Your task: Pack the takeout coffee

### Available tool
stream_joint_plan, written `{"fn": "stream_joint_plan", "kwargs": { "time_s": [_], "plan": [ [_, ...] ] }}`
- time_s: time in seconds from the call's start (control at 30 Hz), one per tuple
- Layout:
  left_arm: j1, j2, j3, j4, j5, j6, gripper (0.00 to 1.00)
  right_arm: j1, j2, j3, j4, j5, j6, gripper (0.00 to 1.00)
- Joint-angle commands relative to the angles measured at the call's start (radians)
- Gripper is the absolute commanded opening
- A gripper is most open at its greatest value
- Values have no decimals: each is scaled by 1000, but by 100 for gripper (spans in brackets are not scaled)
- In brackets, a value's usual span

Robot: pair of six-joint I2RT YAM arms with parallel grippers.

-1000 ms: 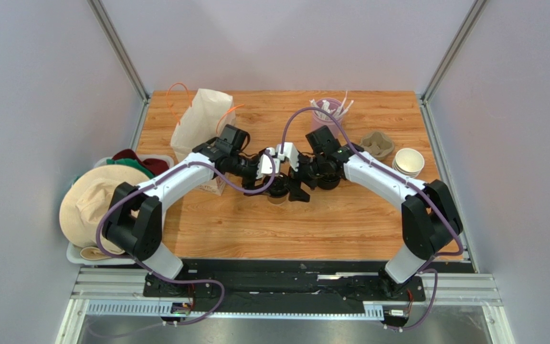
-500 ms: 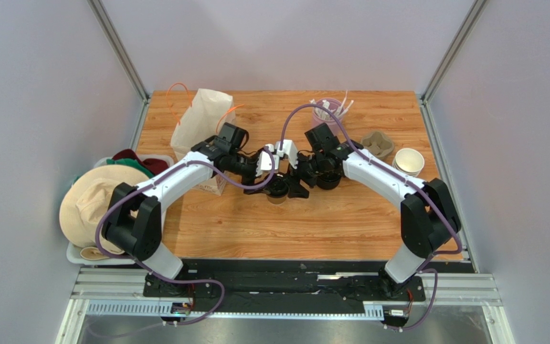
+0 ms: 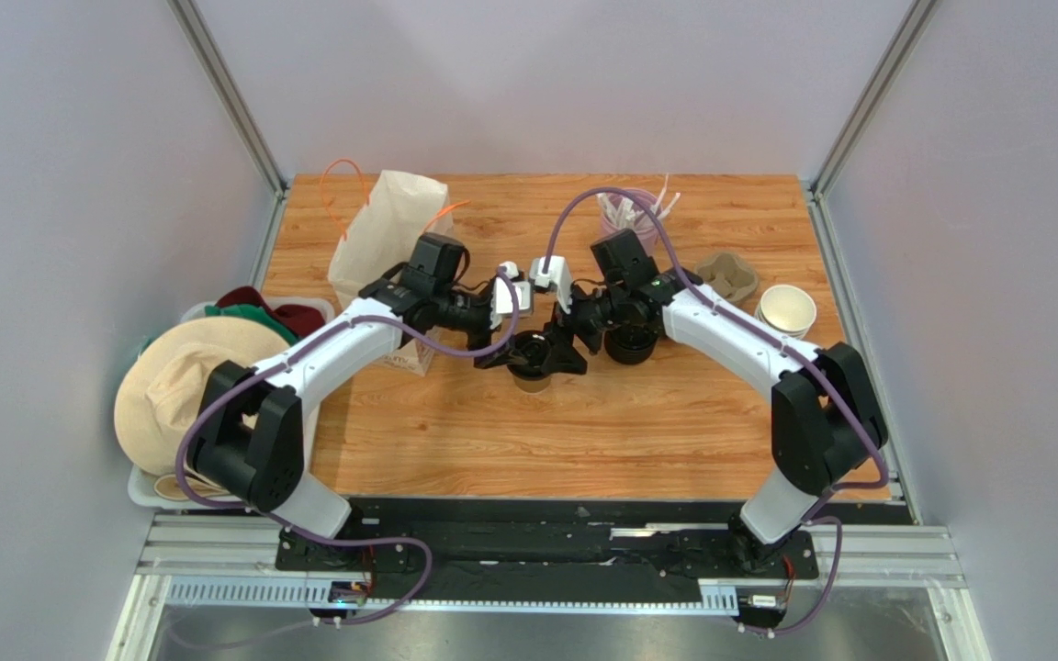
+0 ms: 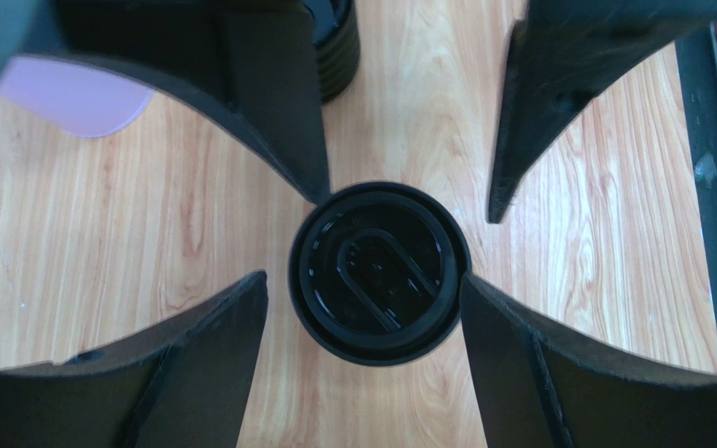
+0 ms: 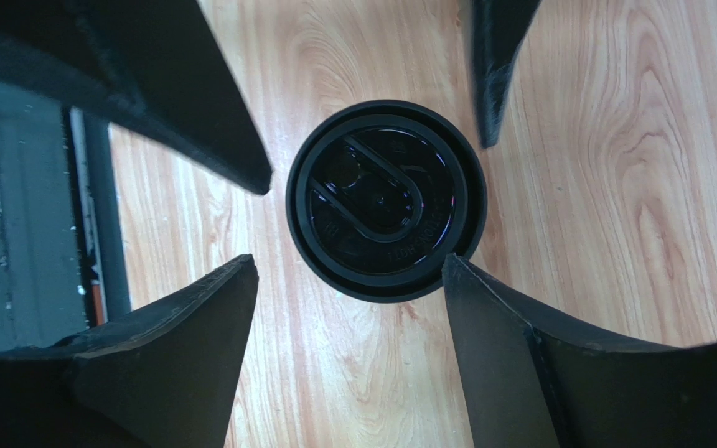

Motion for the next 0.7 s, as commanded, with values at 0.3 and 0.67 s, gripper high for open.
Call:
{"fn": "stream_joint_plan", "kwargs": {
  "time_s": [0.3, 0.67],
  "plan": [
    [81, -33, -57, 24, 11, -81, 87, -53, -58, -21, 171, -316, 57, 79],
    [70, 31, 17, -49, 37, -26, 87, -53, -32, -93, 248, -204, -24, 84]
  ]
}}
